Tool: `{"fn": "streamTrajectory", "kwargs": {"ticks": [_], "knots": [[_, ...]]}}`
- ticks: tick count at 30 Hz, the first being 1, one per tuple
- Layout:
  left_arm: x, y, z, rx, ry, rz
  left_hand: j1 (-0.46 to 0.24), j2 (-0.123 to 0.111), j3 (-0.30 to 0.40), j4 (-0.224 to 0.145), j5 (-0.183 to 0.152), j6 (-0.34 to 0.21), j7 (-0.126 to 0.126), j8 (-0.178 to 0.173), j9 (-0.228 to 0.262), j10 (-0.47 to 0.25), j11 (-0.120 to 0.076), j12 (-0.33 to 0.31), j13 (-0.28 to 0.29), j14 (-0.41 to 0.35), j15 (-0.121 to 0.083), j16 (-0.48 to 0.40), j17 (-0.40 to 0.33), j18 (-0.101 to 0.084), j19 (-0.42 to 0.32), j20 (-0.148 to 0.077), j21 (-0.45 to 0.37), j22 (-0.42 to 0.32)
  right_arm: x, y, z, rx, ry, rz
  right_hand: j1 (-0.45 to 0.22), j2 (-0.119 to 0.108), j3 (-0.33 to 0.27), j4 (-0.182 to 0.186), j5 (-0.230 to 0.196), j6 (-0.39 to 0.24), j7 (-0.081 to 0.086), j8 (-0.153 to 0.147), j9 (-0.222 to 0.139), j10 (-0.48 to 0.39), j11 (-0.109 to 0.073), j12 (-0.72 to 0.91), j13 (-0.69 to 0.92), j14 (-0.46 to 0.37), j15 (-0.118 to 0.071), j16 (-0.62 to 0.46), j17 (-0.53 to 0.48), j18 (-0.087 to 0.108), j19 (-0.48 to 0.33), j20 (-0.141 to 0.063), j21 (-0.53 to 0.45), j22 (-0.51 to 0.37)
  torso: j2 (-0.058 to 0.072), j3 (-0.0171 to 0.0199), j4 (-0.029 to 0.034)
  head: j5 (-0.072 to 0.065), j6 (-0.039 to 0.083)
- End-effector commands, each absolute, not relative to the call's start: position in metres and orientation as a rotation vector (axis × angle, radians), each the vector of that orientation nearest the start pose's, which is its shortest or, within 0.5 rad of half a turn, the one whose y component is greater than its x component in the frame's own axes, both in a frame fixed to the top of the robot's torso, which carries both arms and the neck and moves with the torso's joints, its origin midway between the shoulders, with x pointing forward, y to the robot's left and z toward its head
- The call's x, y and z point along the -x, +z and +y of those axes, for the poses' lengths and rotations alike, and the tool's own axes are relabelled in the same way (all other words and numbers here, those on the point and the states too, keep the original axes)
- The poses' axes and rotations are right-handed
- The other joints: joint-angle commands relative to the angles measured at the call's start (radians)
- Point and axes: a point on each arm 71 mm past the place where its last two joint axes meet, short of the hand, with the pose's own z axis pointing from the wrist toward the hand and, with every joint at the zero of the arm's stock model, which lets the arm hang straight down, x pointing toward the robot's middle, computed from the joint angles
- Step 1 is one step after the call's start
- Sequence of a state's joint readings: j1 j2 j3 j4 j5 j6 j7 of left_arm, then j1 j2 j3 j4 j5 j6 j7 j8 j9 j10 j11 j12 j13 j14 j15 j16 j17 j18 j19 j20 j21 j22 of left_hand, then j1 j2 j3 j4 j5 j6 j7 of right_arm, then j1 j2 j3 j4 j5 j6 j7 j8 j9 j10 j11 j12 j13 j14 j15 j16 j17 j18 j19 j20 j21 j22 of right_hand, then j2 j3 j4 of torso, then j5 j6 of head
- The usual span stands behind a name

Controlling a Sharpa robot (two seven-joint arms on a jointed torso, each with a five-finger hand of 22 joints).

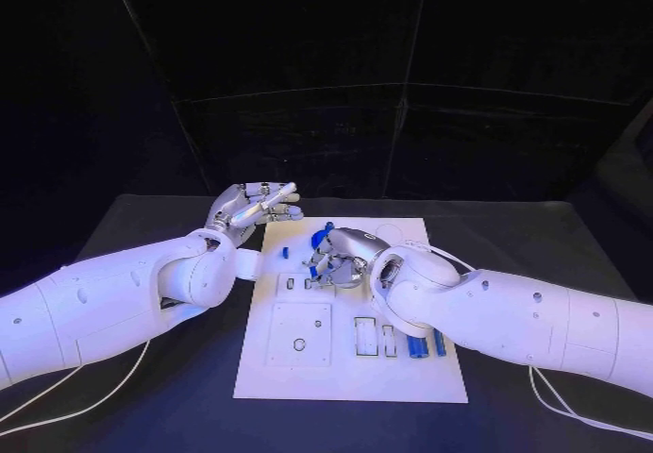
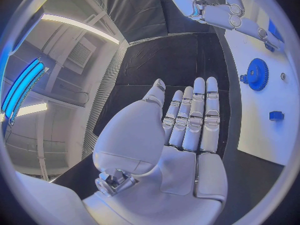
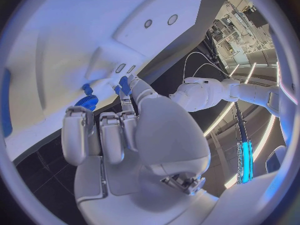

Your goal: Assemble the parts on the task board

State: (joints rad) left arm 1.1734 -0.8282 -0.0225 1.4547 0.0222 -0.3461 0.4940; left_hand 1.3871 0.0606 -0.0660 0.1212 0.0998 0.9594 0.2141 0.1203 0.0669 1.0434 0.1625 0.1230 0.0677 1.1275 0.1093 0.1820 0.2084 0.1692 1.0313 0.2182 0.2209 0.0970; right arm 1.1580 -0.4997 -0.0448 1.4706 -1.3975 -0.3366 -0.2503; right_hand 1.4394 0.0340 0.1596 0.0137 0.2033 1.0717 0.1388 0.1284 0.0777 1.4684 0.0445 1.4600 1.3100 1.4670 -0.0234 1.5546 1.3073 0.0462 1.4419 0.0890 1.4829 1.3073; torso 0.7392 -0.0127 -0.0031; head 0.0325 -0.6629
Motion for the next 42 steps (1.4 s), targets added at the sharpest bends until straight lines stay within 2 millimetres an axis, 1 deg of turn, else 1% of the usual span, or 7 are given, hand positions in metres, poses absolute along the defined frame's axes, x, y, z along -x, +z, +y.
{"fn": "streamTrajectory", "kwargs": {"ticks": [1, 7, 13, 17, 26, 35, 42], "knots": [[-0.501, -0.182, 0.226, 1.108, -1.536, 1.273, -0.002, 0.011, 0.0, -0.007, 0.001, 0.0, 0.004, -0.004, -0.001, 0.006, 0.0, -0.004, -0.001, 0.003, 0.003, -0.005, 0.001, 0.014, 0.007, 0.002, -0.007, -0.001, -0.464, -0.206, -0.043, 0.19, 0.798, 1.757, -0.014, -0.003, 0.006, 0.002, -0.007, 0.028, -0.02, 0.004, 0.011, 0.016, -0.007, -0.006, 0.149, 0.094, -0.005, 0.0, 0.22, -0.004, -0.003, -0.005, -0.001, 0.077, 0.0, 0.0008, -0.0002, 0.002, -0.004], [-0.502, -0.182, 0.226, 1.109, -1.537, 1.274, -0.002, 0.011, 0.0, -0.007, 0.001, 0.0, 0.004, -0.004, -0.001, 0.006, 0.0, -0.004, -0.001, 0.003, 0.003, -0.005, 0.001, 0.014, 0.007, 0.002, -0.007, -0.001, -0.462, -0.211, -0.041, 0.202, 0.787, 1.766, -0.016, -0.004, 0.006, 0.002, -0.008, 0.028, -0.02, 0.003, 0.011, 0.015, -0.007, -0.006, 0.149, 0.094, -0.005, 0.0, 0.22, -0.004, -0.002, -0.005, 0.0, 0.078, -0.001, 0.0005, -0.0004, 0.003, -0.007], [-0.502, -0.182, 0.226, 1.109, -1.537, 1.274, -0.002, 0.011, 0.0, -0.007, 0.001, 0.0, 0.004, -0.004, -0.001, 0.006, 0.0, -0.004, -0.001, 0.003, 0.003, -0.005, 0.001, 0.014, 0.007, 0.002, -0.007, -0.001, -0.462, -0.216, -0.04, 0.202, 0.776, 1.77, -0.017, -0.005, 0.007, 0.002, -0.008, 0.028, -0.02, 0.003, 0.011, 0.016, -0.007, -0.006, 0.149, 0.094, -0.005, 0.0, 0.221, -0.004, -0.002, -0.005, 0.0, 0.078, 0.0, 0.0011, -0.0001, 0.006, -0.01], [-0.502, -0.182, 0.226, 1.109, -1.537, 1.274, -0.002, 0.011, 0.0, -0.007, 0.001, 0.0, 0.004, -0.004, -0.001, 0.006, 0.0, -0.004, -0.001, 0.003, 0.003, -0.005, 0.001, 0.014, 0.007, 0.002, -0.007, -0.001, -0.463, -0.217, -0.041, 0.201, 0.766, 1.77, -0.017, -0.005, 0.007, 0.002, -0.008, 0.028, -0.02, 0.003, 0.011, 0.016, -0.007, -0.006, 0.149, 0.094, -0.005, 0.0, 0.221, -0.004, -0.002, -0.005, 0.0, 0.078, -0.001, 0.0005, 0.0002, 0.006, -0.011], [-0.502, -0.182, 0.226, 1.109, -1.537, 1.275, -0.002, 0.011, 0.0, -0.007, 0.001, 0.0, 0.004, -0.004, -0.001, 0.006, 0.0, -0.004, -0.001, 0.003, 0.003, -0.005, 0.001, 0.014, 0.007, 0.002, -0.007, -0.001, -0.463, -0.218, -0.044, 0.202, 0.742, 1.766, -0.018, -0.006, 0.007, 0.002, -0.008, 0.027, -0.02, 0.003, 0.011, 0.015, -0.007, -0.007, 0.149, 0.094, -0.005, 0.0, 0.22, -0.004, -0.003, -0.005, -0.001, 0.077, -0.001, 0.0009, -0.0007, 0.007, -0.014], [-0.502, -0.182, 0.226, 1.109, -1.537, 1.275, -0.004, 0.012, 0.0, -0.006, 0.001, 0.002, 0.003, -0.003, -0.001, 0.009, 0.0, -0.004, 0.0, 0.005, 0.002, -0.007, 0.004, 0.014, 0.009, 0.002, -0.007, -0.002, -0.465, -0.221, -0.048, 0.215, 0.708, 1.791, -0.025, -0.014, 0.009, 0.0, -0.008, 0.024, -0.019, 0.0, 0.01, 0.014, -0.006, -0.009, 0.147, 0.095, -0.005, 0.0, 0.222, -0.004, -0.002, -0.004, -0.001, 0.078, 0.0, 0.0006, 0.0007, 0.006, -0.016], [-0.502, -0.182, 0.227, 1.11, -1.537, 1.275, -0.004, 0.012, 0.0, -0.006, 0.001, 0.002, 0.003, -0.003, -0.001, 0.009, 0.0, -0.004, 0.0, 0.005, 0.002, -0.007, 0.004, 0.014, 0.009, 0.002, -0.007, -0.002, -0.465, -0.222, -0.048, 0.224, 0.689, 1.799, -0.034, -0.022, 0.011, 0.0, -0.01, 0.017, -0.016, -0.005, 0.008, 0.009, -0.004, -0.015, 0.142, 0.094, -0.003, -0.001, 0.219, -0.003, -0.004, -0.003, -0.002, 0.076, -0.001, 0.0004, 0.0, 0.007, -0.017]]}}
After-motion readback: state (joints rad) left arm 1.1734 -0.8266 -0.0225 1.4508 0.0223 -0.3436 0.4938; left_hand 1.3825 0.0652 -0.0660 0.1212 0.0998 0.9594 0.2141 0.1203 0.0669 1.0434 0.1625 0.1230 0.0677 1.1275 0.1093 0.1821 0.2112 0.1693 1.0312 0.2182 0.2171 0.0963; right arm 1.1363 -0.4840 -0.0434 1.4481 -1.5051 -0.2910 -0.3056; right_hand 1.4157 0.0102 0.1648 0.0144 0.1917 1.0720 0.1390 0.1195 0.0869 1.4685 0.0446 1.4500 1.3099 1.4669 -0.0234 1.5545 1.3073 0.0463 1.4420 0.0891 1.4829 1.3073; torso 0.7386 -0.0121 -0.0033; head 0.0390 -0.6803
